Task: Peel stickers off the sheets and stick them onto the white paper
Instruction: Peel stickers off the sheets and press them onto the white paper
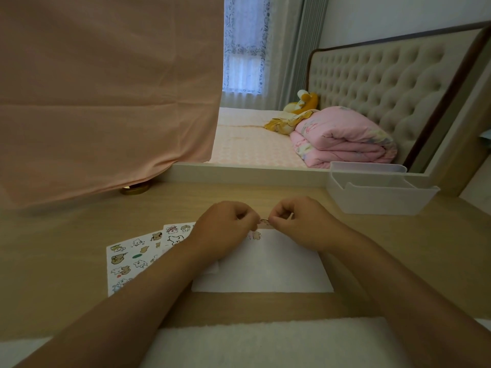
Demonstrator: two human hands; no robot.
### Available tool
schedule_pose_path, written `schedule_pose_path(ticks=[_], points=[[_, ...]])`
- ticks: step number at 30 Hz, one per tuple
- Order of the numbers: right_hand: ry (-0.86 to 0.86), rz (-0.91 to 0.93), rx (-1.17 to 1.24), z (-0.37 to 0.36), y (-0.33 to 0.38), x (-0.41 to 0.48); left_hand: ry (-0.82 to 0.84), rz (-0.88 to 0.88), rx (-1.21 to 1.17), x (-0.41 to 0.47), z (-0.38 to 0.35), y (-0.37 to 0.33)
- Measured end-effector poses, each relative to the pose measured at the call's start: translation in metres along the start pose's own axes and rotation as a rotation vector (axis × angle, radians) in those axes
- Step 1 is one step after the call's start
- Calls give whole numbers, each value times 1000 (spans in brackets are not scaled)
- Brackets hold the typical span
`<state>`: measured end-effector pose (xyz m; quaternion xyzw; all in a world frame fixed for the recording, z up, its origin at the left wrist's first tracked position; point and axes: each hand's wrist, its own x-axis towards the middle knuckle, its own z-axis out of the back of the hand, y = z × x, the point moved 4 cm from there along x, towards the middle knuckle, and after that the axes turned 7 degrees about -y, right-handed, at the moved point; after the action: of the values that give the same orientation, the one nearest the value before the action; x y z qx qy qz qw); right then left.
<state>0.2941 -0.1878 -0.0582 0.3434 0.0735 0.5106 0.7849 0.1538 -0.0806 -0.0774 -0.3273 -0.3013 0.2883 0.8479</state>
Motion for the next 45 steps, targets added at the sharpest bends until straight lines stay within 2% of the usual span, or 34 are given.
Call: schedule_pose_path(ticks=[2,4,8,12,19,24,30,45], points=[[19,-24,-24,0,-1,0,-30,151,-198,2,1,3],[50,-71,26,0,-2,0,-67,192,-255,4,4,6],[130,-203,138,3,-6,-3,11,31,16,2,5,7],[121,-206,111,3,-6,-2,110,-147,265,-3,-2,4],[199,-205,49,-1,-2,3,95,-180,221,-3,-4,8],[284,-306,-12,-2,-3,15,85,-168,200,-5,-5,10],[402,-342,-118,-6,1,27,87,-180,200,-5,-5,11],[413,-352,-332,-10,14,33,129,-322,300,-11,-7,7]])
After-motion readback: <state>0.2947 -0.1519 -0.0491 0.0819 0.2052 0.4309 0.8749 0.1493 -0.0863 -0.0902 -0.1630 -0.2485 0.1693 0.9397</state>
